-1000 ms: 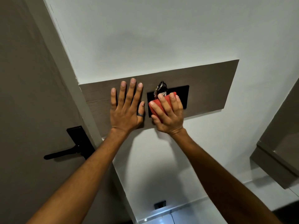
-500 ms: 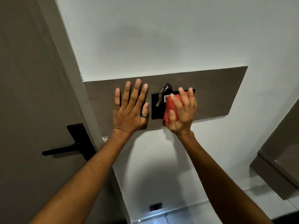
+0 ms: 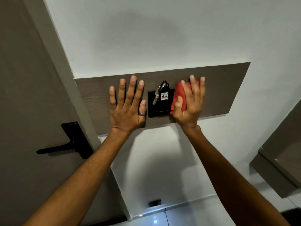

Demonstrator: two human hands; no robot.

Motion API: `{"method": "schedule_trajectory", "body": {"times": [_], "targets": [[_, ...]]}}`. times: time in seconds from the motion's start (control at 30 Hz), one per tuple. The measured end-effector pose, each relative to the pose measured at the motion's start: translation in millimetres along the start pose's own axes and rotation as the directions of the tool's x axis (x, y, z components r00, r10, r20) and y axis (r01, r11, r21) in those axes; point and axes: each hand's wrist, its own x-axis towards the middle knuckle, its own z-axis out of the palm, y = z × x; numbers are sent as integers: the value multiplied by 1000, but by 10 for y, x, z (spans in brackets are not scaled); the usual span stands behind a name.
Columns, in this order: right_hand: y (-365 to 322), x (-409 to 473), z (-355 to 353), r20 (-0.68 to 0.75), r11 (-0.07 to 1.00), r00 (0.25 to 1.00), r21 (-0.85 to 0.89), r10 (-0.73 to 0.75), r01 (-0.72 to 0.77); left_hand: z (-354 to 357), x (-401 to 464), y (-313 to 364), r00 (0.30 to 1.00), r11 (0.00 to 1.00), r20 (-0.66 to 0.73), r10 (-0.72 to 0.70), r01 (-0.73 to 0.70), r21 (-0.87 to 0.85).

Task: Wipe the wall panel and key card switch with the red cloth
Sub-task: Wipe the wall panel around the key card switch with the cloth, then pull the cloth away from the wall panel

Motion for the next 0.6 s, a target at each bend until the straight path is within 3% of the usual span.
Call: {"method": "schedule_trajectory", "body": {"times": [0.13,0.3,0.37,0.43,0.47,0.53,0.6], "targets": [[-95,-78,5,18,997,997,-23,77,-77,16,-14,2,1000,1000,21,0,-1,15],[80,-462,-483,297,997,953,-36,-58,72,-163,23,130,995,995,91,-38,46,-86],[115,-630,-729,361,999,931,-16,44,-42,-264,-70,262,981,971,155,-115,144,-192],[76,-788,-961,383,917,854,40,352,-396,-385,-268,474,966,935,203,-161,215,-283],[53,-847,-1053,383,782,746,88,546,-617,-434,-387,606,965,924,221,-140,207,-320],[54,-960,-1278,430,310,385,235,817,-921,-538,-673,968,955,910,296,-18,139,-391],[158,-1057,-1497,593,-241,24,363,805,-900,-595,-904,1367,896,889,423,133,81,-450]]}}
